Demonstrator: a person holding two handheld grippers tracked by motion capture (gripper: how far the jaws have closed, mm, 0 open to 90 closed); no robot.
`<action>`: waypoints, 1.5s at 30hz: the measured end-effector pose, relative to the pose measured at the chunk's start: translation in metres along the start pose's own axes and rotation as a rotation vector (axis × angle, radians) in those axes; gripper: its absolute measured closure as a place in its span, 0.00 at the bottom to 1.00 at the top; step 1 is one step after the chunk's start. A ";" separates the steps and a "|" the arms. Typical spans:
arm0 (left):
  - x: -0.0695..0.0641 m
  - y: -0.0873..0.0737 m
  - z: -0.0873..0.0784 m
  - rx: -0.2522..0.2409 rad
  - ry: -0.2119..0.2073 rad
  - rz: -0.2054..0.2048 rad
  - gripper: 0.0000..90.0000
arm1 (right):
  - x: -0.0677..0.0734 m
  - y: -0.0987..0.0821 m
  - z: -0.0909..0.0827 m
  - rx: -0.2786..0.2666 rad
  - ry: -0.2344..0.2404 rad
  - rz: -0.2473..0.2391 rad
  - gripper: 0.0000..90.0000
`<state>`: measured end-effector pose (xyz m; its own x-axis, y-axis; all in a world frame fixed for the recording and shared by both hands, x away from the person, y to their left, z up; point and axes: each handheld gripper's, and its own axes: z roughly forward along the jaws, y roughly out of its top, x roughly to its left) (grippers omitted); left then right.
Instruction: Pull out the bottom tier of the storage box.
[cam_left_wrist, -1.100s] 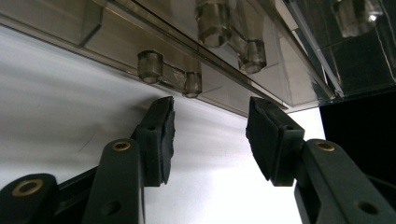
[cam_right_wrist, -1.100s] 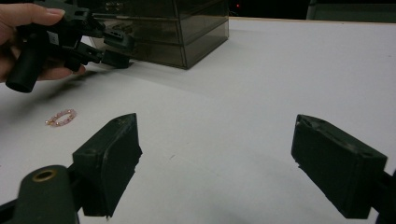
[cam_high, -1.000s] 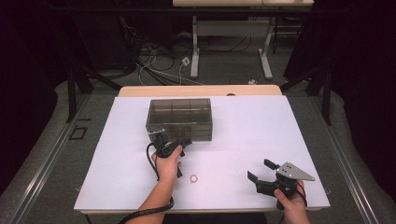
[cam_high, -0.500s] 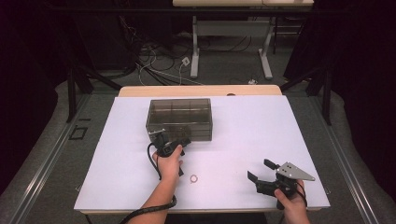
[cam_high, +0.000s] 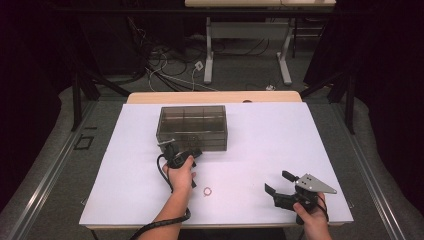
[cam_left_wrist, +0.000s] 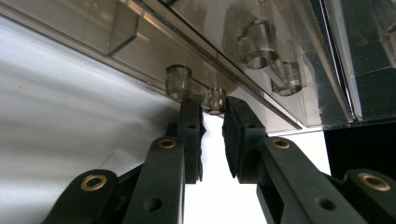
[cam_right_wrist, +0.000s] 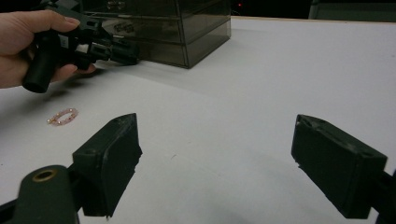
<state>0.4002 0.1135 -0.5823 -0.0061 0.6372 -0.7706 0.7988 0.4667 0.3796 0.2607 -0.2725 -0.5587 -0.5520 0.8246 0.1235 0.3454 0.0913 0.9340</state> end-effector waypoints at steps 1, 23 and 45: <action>0.000 0.000 0.000 0.001 0.004 0.003 0.86 | 0.000 0.000 0.000 0.000 0.000 -0.001 0.16; 0.000 -0.003 0.000 -0.004 -0.010 -0.002 0.91 | -0.001 0.000 0.001 -0.003 -0.001 -0.006 0.16; 0.003 -0.010 -0.006 0.012 -0.025 -0.003 0.91 | 0.000 0.000 0.000 0.004 -0.004 0.001 0.16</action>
<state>0.3889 0.1144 -0.5850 0.0070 0.6202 -0.7844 0.8058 0.4610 0.3718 0.2610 -0.2724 -0.5589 -0.5485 0.8270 0.1231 0.3489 0.0925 0.9326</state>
